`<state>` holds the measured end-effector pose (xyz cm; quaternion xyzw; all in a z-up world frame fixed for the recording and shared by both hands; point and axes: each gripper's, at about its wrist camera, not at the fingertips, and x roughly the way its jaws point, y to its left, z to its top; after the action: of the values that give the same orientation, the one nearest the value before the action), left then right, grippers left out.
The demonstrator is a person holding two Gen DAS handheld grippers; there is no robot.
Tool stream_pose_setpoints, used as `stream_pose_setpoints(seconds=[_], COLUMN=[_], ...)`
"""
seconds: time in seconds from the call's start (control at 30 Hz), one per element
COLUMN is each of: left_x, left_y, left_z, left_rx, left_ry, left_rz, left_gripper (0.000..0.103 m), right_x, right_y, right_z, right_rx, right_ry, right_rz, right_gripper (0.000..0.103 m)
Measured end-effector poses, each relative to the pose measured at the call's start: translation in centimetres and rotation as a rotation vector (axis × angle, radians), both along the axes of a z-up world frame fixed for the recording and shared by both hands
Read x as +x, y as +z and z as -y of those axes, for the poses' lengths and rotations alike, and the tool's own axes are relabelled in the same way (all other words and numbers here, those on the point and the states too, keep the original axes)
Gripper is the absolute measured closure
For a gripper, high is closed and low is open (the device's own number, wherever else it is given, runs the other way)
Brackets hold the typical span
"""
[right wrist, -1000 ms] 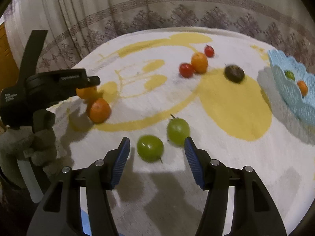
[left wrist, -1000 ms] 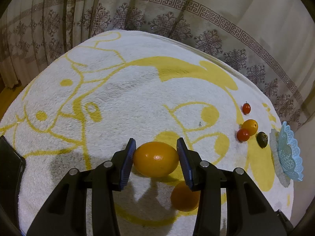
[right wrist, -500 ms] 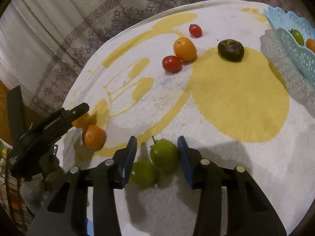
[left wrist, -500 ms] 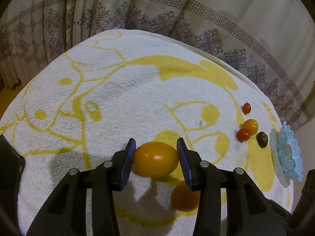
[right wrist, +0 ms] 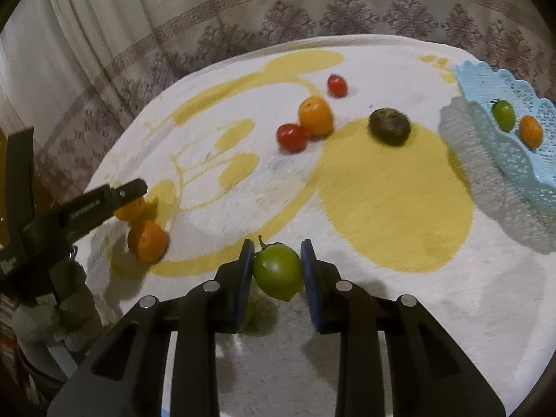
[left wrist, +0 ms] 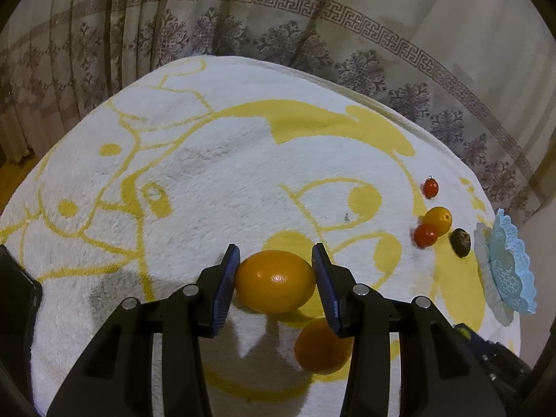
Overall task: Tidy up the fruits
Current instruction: 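Grasp a green tomato with the right tool while the left tool holds its fruit, then carry both fruits over the blue basket and open both tools to release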
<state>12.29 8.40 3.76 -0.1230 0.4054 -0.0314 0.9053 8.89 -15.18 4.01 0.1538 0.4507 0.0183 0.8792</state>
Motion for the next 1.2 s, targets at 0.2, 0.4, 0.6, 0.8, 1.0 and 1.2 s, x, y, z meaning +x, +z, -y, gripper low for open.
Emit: stream_pose_setpoints(seconds=[0.2, 0.4, 0.6, 0.8, 1.0, 1.2], left_x=[-0.2, -0.8, -1.4, -1.8, -2.1, -2.3], left_y=[0.5, 1.3, 2.4, 3.5, 4.7, 5.9], left_z=[0.1, 0.1, 0.5, 1.6, 3.5, 5.8], left_rx=[0.003, 0.007, 0.016, 0.039, 0.068, 0.091], left_ry=[-0.006, -0.009, -0.016, -0.040, -0.076, -0.121], left_rz=[0.019, 0.038, 0.056, 0.080, 0.103, 0.127], left_gripper=[0.059, 0.059, 0.059, 0.059, 0.059, 0.059], right_x=[-0.6, -1.4, -2.0, -2.7, -3.5, -4.4], right_y=[1.3, 2.5, 3.0, 3.6, 4.2, 5.0], right_z=[1.0, 2.1, 3.2, 4.3, 5.8, 8.4], right_rx=[0.011, 0.021, 0.039, 0.050, 0.062, 0.069], right_ry=[-0.025, -0.050, -0.069, -0.086, -0.117, -0.172], right_rz=[0.036, 0.072, 0.094, 0.117, 0.143, 0.178], right_gripper=[0.075, 0.075, 0.075, 0.075, 0.075, 0.075])
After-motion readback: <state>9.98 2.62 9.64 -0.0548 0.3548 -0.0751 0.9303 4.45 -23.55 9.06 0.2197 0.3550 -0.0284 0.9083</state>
